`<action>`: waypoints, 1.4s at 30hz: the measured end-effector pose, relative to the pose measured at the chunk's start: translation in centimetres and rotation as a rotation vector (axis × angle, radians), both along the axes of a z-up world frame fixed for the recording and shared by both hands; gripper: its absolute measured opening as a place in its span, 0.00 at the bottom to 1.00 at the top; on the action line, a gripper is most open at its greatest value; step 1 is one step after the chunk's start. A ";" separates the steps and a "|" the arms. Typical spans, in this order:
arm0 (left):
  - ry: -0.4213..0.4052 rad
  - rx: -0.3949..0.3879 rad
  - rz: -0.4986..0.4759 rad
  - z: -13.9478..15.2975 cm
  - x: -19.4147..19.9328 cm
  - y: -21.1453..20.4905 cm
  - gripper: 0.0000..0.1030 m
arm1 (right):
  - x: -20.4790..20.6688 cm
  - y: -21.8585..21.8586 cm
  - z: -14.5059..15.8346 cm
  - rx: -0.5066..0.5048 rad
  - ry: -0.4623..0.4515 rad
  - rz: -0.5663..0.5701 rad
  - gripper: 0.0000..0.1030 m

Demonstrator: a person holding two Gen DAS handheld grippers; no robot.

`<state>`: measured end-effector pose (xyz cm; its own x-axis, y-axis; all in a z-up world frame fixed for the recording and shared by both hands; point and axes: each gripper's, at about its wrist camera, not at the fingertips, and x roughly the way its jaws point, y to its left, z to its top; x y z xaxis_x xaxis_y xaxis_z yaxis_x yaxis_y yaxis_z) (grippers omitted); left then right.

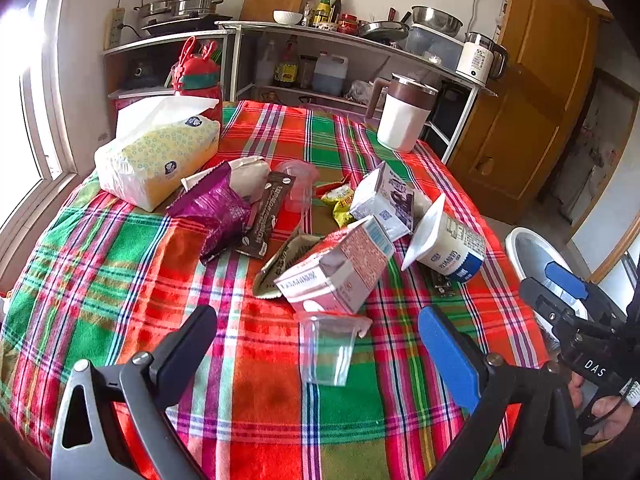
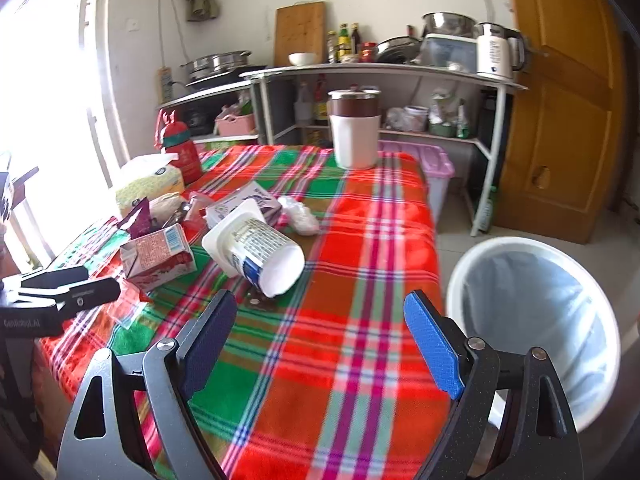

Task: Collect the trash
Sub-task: 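Grasp the pink milk carton with the left tool while the right tool grasps the white yogurt cup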

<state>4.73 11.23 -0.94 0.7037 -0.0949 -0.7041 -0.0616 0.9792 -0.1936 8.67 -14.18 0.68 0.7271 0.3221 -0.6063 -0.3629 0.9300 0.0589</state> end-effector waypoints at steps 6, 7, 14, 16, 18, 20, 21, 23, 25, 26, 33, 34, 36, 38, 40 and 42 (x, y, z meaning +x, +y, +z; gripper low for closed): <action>0.031 0.053 -0.070 -0.4 2.4 -0.6 0.99 | 2.8 2.2 -0.6 -0.001 0.038 0.079 0.84; 0.042 0.053 -0.075 -0.5 2.8 -0.7 0.98 | 3.3 2.7 -0.8 -0.010 0.047 0.092 0.84; 0.043 0.131 -0.127 -0.8 4.0 -1.6 0.83 | 5.2 4.2 -1.5 -0.040 0.090 0.173 0.84; 0.050 0.129 -0.146 -1.0 4.2 -1.7 0.78 | 5.6 4.4 -1.6 -0.051 0.091 0.176 0.83; 0.059 0.123 -0.166 -1.1 4.4 -2.0 0.74 | 6.1 4.6 -1.7 -0.048 0.102 0.185 0.80; 0.059 0.117 -0.182 -1.2 4.6 -2.1 0.69 | 6.4 4.8 -1.8 -0.045 0.113 0.198 0.76; 0.062 0.116 -0.186 -1.2 4.6 -2.2 0.67 | 6.6 4.8 -1.9 -0.043 0.121 0.203 0.71; 0.062 0.108 -0.185 -1.3 4.7 -2.1 0.63 | 6.9 5.0 -2.1 -0.037 0.137 0.211 0.65; 0.057 0.104 -0.190 -1.2 4.6 -2.2 0.58 | 6.9 5.0 -2.0 -0.038 0.136 0.209 0.61; 0.054 0.105 -0.197 -1.2 4.5 -2.2 0.53 | 6.8 5.0 -2.0 -0.035 0.135 0.209 0.61; 0.050 0.083 -0.201 -1.0 4.4 -2.4 0.41 | 6.4 4.8 -1.8 -0.012 0.126 0.212 0.59; 0.048 0.076 -0.199 -1.0 4.3 -2.3 0.40 | 6.4 4.7 -1.8 -0.005 0.125 0.208 0.59; 0.043 0.056 -0.195 -0.8 4.1 -2.1 0.38 | 6.3 4.3 -1.7 0.010 0.123 0.195 0.58; 0.033 0.051 -0.184 -0.6 3.9 -2.0 0.38 | 6.2 4.0 -1.5 0.027 0.121 0.184 0.57; 0.021 0.047 -0.176 -0.4 3.7 -1.9 0.38 | 6.2 3.6 -1.4 0.046 0.119 0.169 0.56; 0.013 0.040 -0.167 -0.2 3.4 -1.6 0.38 | 6.1 3.2 -1.2 0.069 0.118 0.160 0.56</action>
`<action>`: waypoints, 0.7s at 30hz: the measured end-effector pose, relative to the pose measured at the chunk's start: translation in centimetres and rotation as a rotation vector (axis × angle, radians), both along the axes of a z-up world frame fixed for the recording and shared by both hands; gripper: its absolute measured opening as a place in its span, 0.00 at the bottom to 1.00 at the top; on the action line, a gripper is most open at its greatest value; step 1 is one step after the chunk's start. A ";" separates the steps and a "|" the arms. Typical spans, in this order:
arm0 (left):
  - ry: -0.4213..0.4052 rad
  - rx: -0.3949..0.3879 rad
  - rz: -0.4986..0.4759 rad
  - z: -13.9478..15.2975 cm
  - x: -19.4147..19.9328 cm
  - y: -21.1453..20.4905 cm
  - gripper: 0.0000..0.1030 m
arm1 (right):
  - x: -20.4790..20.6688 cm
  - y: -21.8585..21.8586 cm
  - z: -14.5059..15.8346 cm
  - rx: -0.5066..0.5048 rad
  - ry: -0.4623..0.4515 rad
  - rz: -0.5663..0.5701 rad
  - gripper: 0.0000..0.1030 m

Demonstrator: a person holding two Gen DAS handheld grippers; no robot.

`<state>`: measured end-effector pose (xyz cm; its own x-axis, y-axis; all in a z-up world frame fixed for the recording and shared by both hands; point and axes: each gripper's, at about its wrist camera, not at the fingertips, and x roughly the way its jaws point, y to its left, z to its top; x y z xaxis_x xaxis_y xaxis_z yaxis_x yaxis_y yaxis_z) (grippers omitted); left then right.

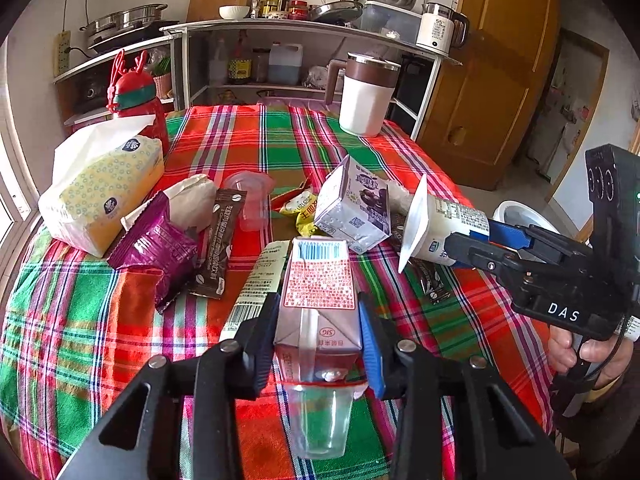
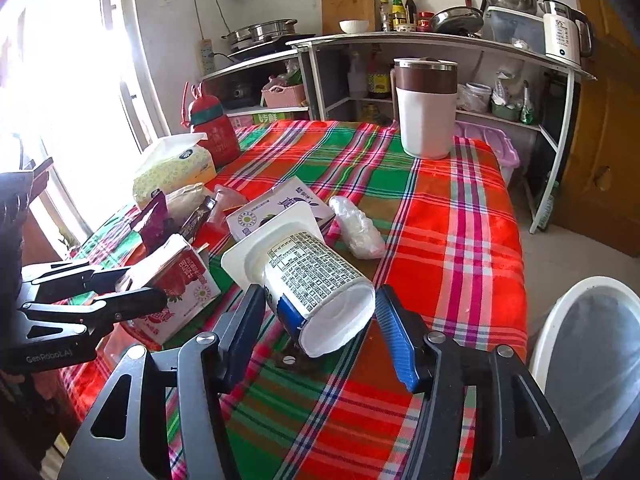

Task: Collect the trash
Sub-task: 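Grasp the pink milk carton with the left tool while the right tool grasps the white yogurt cup, then carry the carton and yogurt cup over the white trash bin with both tools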

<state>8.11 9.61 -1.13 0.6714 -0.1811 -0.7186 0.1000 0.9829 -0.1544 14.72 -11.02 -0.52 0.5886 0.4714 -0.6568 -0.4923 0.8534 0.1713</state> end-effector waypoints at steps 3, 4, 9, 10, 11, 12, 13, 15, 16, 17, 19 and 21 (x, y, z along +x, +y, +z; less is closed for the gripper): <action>-0.018 -0.017 0.012 0.4 -0.4 0.3 0.38 | -0.4 -0.4 0.2 0.020 -0.005 -0.016 0.56; -0.019 -0.020 0.014 0.5 -0.4 0.4 0.38 | -0.6 -0.4 0.2 0.025 -0.007 -0.018 0.56; -0.014 -0.082 0.020 0.3 -1.0 1.2 0.38 | -1.6 -1.3 0.8 0.071 -0.014 -0.037 0.55; -0.005 -0.116 0.017 0.3 -0.9 1.4 0.38 | -1.8 -1.6 1.0 0.089 -0.014 -0.043 0.55; 0.000 -0.138 0.020 0.3 -0.8 1.6 0.38 | -1.9 -1.8 1.1 0.100 -0.015 -0.049 0.55; 0.000 -0.144 0.028 0.3 -0.8 1.7 0.38 | -2.0 -2.0 1.2 0.106 -0.016 -0.060 0.55; 0.001 -0.143 0.027 0.3 -0.8 1.6 0.38 | -2.2 -2.2 1.3 0.112 -0.014 -0.068 0.55; 0.004 -0.181 0.006 0.3 -0.9 1.5 0.38 | -2.5 -2.6 1.5 0.139 -0.009 -0.073 0.55; 0.007 -0.181 -0.001 0.3 -0.9 1.2 0.38 | -2.7 -2.8 1.5 0.148 -0.009 -0.074 0.55; 0.011 -0.162 -0.005 0.2 -0.9 0.8 0.38 | -2.8 -3.0 1.5 0.150 -0.009 -0.081 0.55; 0.016 -0.136 -0.001 0.1 -0.7 0.1 0.38 | -3.1 -3.4 1.6 0.153 -0.014 -0.095 0.55; 0.031 -0.135 -0.021 -0.2 -0.4 -0.5 0.38 | -3.3 -3.8 1.6 0.166 -0.009 -0.104 0.55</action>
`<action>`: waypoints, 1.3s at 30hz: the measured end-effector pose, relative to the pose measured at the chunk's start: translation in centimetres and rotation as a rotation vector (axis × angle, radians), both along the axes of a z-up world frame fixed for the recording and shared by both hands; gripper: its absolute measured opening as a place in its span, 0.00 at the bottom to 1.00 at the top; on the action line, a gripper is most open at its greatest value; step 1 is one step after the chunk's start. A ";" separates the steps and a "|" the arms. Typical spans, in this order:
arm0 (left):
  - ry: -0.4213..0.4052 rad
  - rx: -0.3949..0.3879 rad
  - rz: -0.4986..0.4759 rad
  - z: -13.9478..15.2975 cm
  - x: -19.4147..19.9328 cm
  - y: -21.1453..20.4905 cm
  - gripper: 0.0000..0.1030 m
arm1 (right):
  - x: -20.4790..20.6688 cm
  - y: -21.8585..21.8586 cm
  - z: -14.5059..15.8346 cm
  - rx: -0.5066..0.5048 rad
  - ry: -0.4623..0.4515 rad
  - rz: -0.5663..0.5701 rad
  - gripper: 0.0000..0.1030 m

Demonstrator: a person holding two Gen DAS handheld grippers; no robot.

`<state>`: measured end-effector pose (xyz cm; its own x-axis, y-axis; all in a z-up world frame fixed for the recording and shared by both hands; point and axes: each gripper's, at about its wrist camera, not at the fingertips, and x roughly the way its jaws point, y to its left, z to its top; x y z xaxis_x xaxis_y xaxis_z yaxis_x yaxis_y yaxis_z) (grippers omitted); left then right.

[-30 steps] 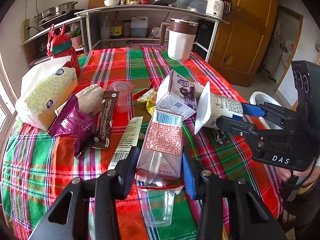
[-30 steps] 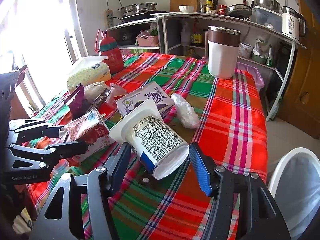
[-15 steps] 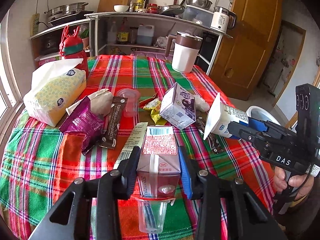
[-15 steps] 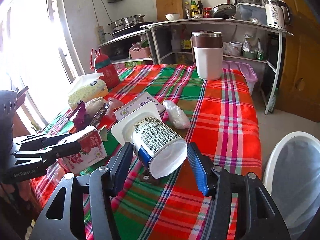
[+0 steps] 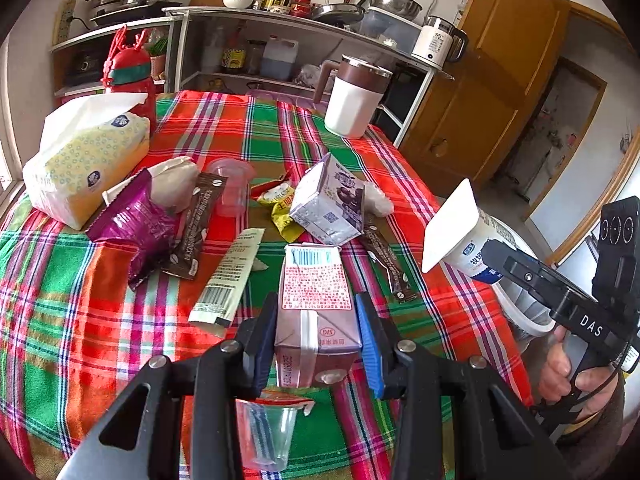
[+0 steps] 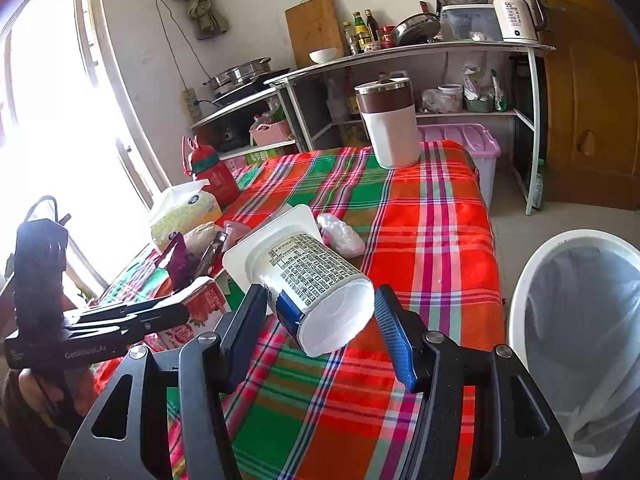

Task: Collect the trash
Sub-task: 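Carry the carton and yogurt cup over the white trash bin with both tools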

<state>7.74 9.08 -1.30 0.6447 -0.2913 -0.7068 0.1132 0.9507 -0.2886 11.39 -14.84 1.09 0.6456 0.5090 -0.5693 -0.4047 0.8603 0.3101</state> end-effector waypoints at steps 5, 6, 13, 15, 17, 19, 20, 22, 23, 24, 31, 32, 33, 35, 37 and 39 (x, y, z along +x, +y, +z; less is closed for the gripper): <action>0.054 0.038 -0.006 -1.1 1.2 -1.3 0.40 | -0.7 -0.6 0.2 0.006 -0.004 -0.017 0.55; 0.057 0.038 -0.003 -1.1 1.3 -1.4 0.40 | -0.8 -0.7 0.2 0.006 -0.004 -0.020 0.55; 0.061 0.095 0.035 -1.5 1.7 -2.2 0.37 | -1.1 -1.0 0.1 0.004 -0.002 -0.031 0.55; 0.042 0.114 0.033 -1.0 1.5 -2.6 0.37 | -1.2 -1.3 0.2 0.010 -0.008 -0.037 0.55; 0.022 0.108 0.033 -0.3 1.2 -2.7 0.37 | -1.3 -1.7 0.4 0.019 -0.013 -0.044 0.55; -0.006 0.105 0.029 0.6 0.9 -3.0 0.37 | -1.4 -2.1 0.6 0.024 -0.020 -0.052 0.55; -0.018 0.101 0.025 1.1 0.8 -3.2 0.37 | -1.5 -2.4 0.8 0.027 -0.022 -0.059 0.55; -0.037 0.086 0.013 1.9 0.6 -3.6 0.37 | -1.6 -3.1 1.2 0.037 -0.031 -0.075 0.55; -0.049 0.081 0.006 2.4 0.5 -4.0 0.37 | -1.7 -3.4 1.3 0.040 -0.035 -0.084 0.55; -0.060 0.080 -0.005 2.8 0.4 -4.4 0.37 | -1.8 -3.9 1.5 0.043 -0.040 -0.094 0.55; -0.107 0.036 -0.086 4.7 1.7 -8.4 0.37 | -2.3 -8.1 2.9 0.061 -0.067 -0.191 0.55; -0.109 0.022 -0.102 4.9 1.9 -9.1 0.37 | -2.3 -8.8 3.0 0.061 -0.068 -0.208 0.55; -0.113 0.014 -0.119 5.1 2.2 -9.8 0.37 | -2.4 -9.7 3.1 0.062 -0.069 -0.229 0.55; -0.127 0.015 -0.143 5.5 2.7 -11.4 0.37 | -2.4 -11.0 3.2 0.063 -0.064 -0.256 0.55; -0.134 0.007 -0.171 5.6 3.2 -13.0 0.37 | -2.6 -12.4 3.4 0.054 -0.066 -0.291 0.55; -0.143 0.019 -0.193 5.8 3.6 -14.7 0.37 | -2.7 -13.7 3.4 0.046 -0.064 -0.321 0.55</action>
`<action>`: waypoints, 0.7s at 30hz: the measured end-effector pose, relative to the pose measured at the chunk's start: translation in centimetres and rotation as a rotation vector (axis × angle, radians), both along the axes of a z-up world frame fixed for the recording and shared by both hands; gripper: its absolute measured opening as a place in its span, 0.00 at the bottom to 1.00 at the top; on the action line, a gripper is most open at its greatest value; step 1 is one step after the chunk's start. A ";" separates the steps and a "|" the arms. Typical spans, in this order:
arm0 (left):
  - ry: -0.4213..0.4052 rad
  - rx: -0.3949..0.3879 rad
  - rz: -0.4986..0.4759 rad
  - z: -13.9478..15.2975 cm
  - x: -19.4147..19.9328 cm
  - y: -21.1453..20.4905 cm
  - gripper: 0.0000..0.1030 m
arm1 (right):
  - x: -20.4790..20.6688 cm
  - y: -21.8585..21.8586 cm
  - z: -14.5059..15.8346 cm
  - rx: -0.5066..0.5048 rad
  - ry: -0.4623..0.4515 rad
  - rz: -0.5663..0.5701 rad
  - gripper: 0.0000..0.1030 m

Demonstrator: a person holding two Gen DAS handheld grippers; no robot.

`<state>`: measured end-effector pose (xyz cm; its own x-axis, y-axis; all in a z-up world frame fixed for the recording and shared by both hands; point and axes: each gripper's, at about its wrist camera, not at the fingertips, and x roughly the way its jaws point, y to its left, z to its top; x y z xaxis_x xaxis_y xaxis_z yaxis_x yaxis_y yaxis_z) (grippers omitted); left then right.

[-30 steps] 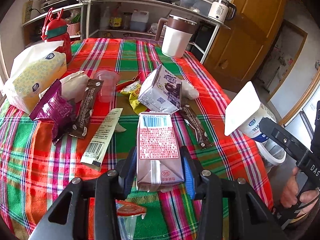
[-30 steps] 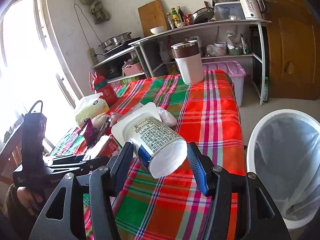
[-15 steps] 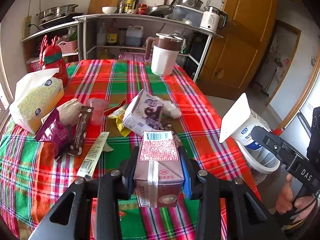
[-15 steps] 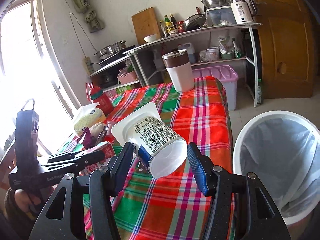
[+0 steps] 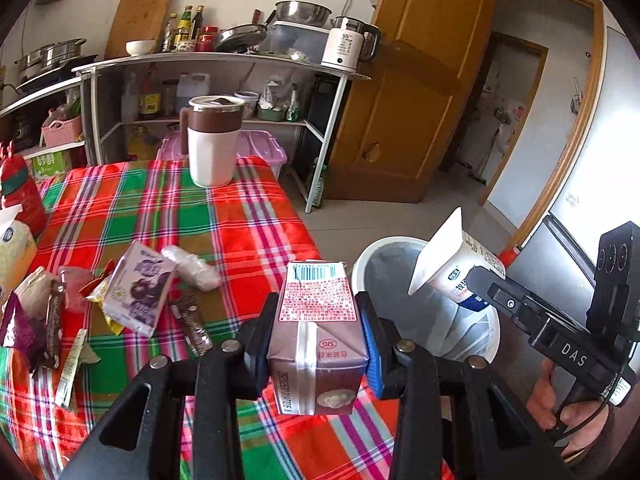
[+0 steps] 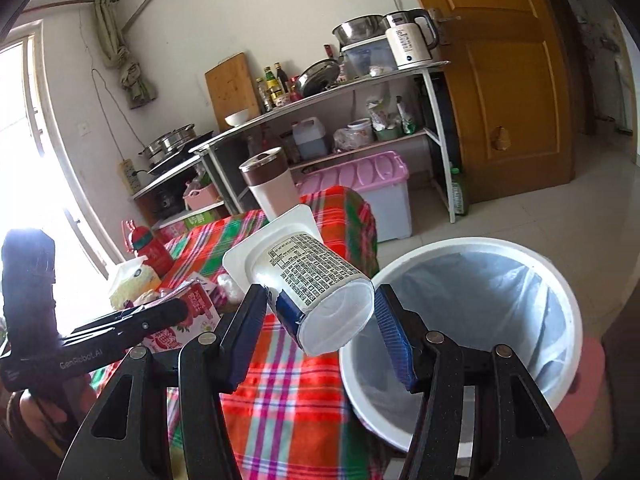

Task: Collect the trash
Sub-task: 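Carry the carton and yogurt cup over the white trash bin with both tools, then open both tools to drop the carton and cup into the bin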

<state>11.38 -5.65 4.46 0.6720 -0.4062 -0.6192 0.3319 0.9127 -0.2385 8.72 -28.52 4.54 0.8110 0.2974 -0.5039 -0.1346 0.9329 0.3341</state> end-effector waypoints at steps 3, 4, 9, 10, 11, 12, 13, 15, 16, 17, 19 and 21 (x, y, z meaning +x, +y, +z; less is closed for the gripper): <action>-0.001 -0.016 -0.063 0.0 0.7 -2.8 0.37 | 0.0 -2.4 -0.1 -0.014 0.008 -0.062 0.55; 0.006 -0.024 -0.083 -0.1 0.9 -3.8 0.37 | 0.0 -3.1 -0.2 -0.021 0.015 -0.081 0.55; 0.032 -0.012 -0.157 -1.0 1.8 -8.2 0.37 | 0.1 -6.3 -1.9 -0.063 0.081 -0.166 0.55; 0.036 -0.002 -0.172 -1.2 2.0 -9.1 0.37 | 0.2 -6.7 -2.3 -0.071 0.094 -0.175 0.55; 0.045 0.008 -0.181 -1.5 2.1 -9.9 0.37 | 0.4 -7.2 -2.7 -0.082 0.109 -0.185 0.56; 0.056 0.015 -0.191 -1.9 2.2 -10.7 0.37 | 0.6 -7.7 -3.2 -0.092 0.124 -0.197 0.56; 0.065 0.018 -0.200 -2.2 2.4 -11.2 0.37 | 0.7 -8.0 -3.5 -0.097 0.134 -0.204 0.56; 0.082 0.027 -0.209 -2.8 2.4 -12.1 0.37 | 0.8 -8.7 -4.1 -0.114 0.155 -0.222 0.56; 0.083 0.035 -0.213 -3.1 2.4 -12.6 0.37 | 0.9 -8.9 -4.3 -0.123 0.162 -0.226 0.56; 0.091 0.040 -0.214 -3.3 2.5 -12.9 0.37 | 1.1 -9.0 -4.6 -0.136 0.175 -0.228 0.56; 0.107 0.042 -0.222 -3.6 2.8 -13.4 0.37 | 1.2 -9.0 -4.9 -0.156 0.194 -0.227 0.56; 0.125 0.052 -0.221 -4.1 3.0 -13.7 0.37 | 1.4 -9.0 -5.2 -0.188 0.204 -0.231 0.56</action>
<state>14.39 -19.37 0.40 0.4876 -0.5005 -0.7154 0.4955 0.8333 -0.2452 10.09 -37.57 -0.67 0.7227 0.0048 -0.6911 0.1389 0.9786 0.1520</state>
